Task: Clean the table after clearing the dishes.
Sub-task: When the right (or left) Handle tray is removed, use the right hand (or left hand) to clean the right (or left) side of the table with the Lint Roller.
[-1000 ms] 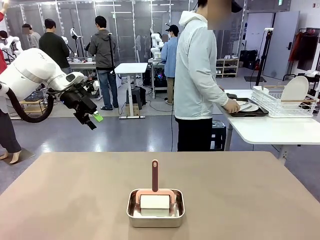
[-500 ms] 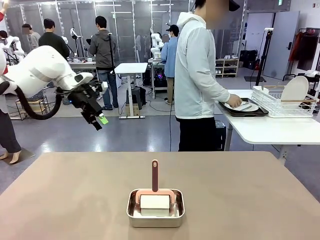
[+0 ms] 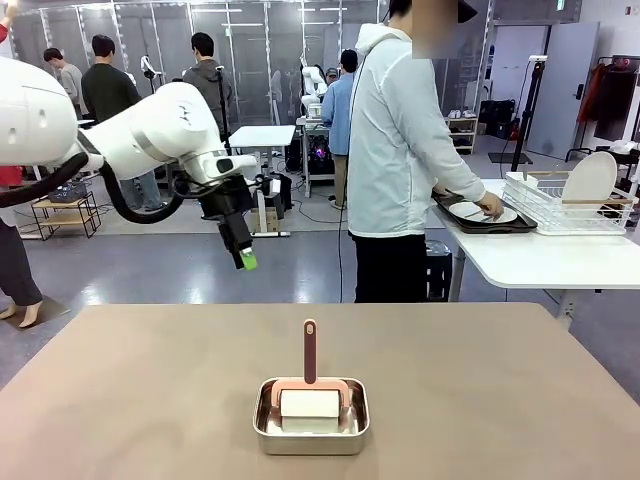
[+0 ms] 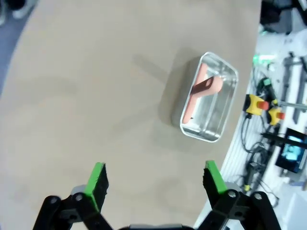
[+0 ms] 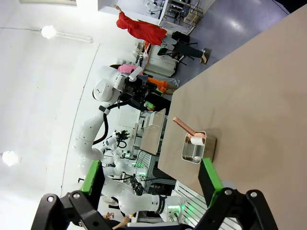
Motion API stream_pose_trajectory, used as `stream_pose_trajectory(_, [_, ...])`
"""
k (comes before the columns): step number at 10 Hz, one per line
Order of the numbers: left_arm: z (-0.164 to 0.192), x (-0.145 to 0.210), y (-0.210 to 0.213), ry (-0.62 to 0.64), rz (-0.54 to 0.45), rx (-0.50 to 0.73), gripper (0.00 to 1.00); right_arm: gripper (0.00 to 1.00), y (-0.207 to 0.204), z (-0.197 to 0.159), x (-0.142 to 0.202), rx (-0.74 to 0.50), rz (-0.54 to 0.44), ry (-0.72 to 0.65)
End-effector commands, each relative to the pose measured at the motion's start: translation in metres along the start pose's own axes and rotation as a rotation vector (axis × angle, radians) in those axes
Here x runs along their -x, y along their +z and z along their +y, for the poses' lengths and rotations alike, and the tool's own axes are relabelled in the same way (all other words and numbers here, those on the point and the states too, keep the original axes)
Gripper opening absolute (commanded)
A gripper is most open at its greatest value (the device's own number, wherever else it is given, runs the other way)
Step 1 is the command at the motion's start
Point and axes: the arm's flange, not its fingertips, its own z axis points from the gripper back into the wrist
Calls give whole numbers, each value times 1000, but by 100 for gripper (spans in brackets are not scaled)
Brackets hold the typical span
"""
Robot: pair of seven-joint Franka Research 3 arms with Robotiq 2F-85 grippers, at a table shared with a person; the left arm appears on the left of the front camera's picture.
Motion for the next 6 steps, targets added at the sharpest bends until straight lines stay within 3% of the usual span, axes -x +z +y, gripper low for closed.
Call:
stream_pose_trajectory(1, [-12,-12,-13,-86,26,-20,100,100,0,4,-1,-7,0,10])
stream_pose_trajectory(6, [-63,-38,-66,-248,128,22,100,100,0,4,-1,-7,0,10])
